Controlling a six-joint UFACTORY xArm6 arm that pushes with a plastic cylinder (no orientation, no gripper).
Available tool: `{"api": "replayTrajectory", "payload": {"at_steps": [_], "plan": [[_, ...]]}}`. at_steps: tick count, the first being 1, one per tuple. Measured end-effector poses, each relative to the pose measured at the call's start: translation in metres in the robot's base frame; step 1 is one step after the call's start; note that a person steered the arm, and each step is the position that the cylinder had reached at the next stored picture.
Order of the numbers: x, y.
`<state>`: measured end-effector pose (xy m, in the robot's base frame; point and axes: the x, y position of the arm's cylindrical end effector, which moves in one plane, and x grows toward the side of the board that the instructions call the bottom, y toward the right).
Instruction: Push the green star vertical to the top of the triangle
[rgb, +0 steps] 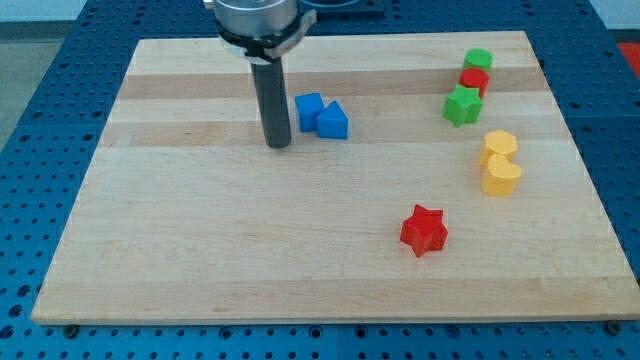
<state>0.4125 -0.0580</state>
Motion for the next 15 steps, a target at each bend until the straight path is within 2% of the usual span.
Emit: {"api": "replayTrajectory", "payload": {"at_steps": [1,2,7,8,9,10,11,12,13,14,15], "plan": [[0.022,0.056],[0.010,0.113],[-0.021,0.280],[-0.031,0.281],[-0.054,0.229],[-0.075,0.149],[-0.089,0.103],[-0.089,0.120],[-0.104,0.104],[-0.124,0.059],[-0.122,0.060]]}}
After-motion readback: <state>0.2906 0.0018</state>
